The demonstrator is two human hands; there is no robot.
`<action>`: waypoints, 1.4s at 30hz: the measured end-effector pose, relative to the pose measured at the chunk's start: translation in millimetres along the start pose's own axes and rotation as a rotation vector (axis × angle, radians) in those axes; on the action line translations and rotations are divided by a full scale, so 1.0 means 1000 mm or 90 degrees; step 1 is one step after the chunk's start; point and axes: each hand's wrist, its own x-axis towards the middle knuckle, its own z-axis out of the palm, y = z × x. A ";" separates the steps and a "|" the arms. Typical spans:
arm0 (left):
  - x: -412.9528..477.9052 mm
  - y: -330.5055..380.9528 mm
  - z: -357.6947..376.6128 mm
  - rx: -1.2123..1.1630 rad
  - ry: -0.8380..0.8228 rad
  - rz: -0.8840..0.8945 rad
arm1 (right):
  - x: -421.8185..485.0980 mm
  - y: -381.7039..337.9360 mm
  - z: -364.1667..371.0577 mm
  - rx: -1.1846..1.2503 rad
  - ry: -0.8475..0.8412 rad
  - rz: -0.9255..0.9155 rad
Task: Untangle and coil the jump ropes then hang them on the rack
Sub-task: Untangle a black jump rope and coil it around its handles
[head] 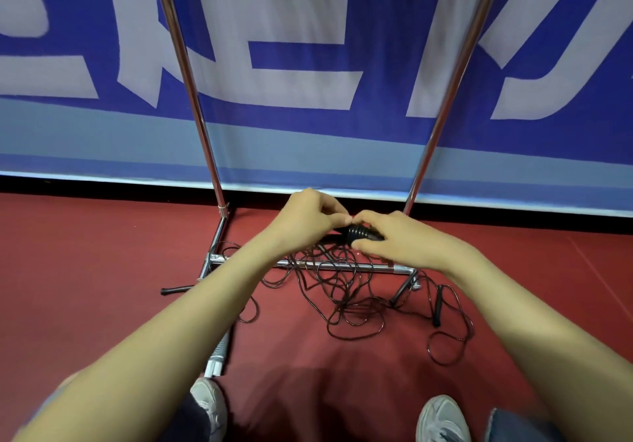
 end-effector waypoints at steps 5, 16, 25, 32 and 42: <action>-0.005 0.004 0.005 -0.221 0.003 -0.032 | 0.007 0.006 -0.003 -0.088 0.189 0.003; -0.007 0.007 0.008 -0.504 0.006 -0.177 | 0.006 0.004 -0.010 -0.090 0.374 0.017; -0.007 0.010 0.005 -0.471 -0.023 -0.085 | 0.002 -0.003 -0.018 0.350 0.399 -0.023; -0.005 0.000 0.004 -0.418 -0.035 -0.065 | -0.008 -0.011 -0.026 0.594 0.320 -0.071; -0.004 -0.008 -0.001 -0.345 -0.095 -0.027 | -0.012 -0.006 -0.030 0.677 0.249 -0.120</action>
